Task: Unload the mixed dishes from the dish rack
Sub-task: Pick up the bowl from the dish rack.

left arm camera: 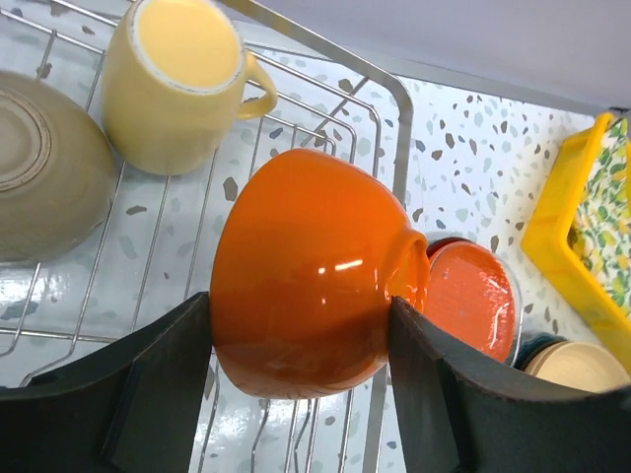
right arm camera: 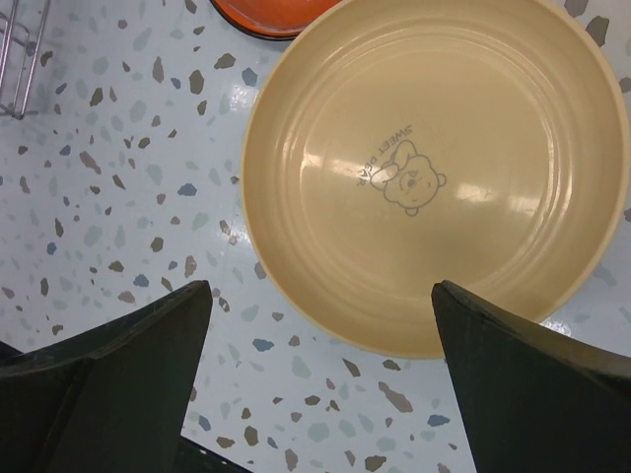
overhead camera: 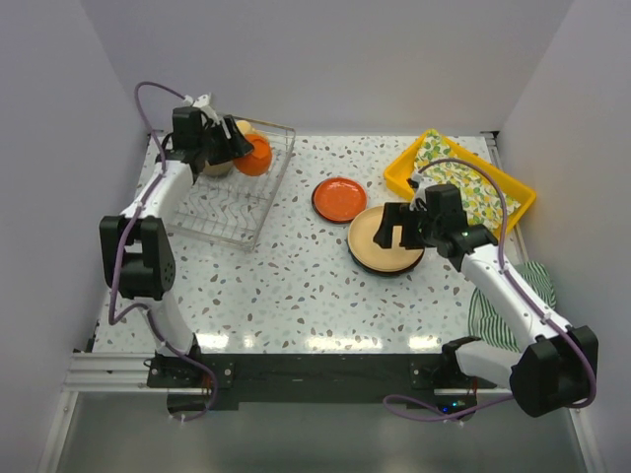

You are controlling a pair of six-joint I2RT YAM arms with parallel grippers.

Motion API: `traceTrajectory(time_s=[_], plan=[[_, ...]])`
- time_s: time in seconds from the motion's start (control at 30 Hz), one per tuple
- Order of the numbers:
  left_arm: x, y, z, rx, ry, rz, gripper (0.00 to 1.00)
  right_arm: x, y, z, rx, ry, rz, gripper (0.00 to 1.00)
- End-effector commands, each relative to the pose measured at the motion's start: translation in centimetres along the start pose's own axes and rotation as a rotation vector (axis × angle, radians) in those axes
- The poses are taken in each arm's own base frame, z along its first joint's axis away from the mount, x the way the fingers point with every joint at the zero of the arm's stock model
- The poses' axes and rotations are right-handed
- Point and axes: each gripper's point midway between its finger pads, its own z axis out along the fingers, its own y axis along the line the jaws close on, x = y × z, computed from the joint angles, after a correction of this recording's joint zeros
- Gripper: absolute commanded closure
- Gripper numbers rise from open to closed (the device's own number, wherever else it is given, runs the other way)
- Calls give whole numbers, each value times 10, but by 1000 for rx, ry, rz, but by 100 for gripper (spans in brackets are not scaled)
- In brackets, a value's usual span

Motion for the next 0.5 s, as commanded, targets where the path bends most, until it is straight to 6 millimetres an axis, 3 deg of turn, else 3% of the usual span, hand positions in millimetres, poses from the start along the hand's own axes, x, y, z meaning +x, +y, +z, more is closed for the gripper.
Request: traceTrajectory(time_s=[0.0,0.13,0.37,0.4,0.47], plan=[[-25,-44,-38,18,-116,307,90,-34,19,-12,-67,-102,-27,2],[-19,-79,-53,13,-147,484,91,-47,22,-16,-65,-136,-30,2],[-4,-110,-75,6,-168,713,92,-67,33,-18,-101,-192,20,2],[4,-122,-78,20,-169,751,92,-68,33,-17,-104,-195,24,2],[11,-125,-80,-6,-171,821,93,-71,35,-16,-106,-201,38,2]])
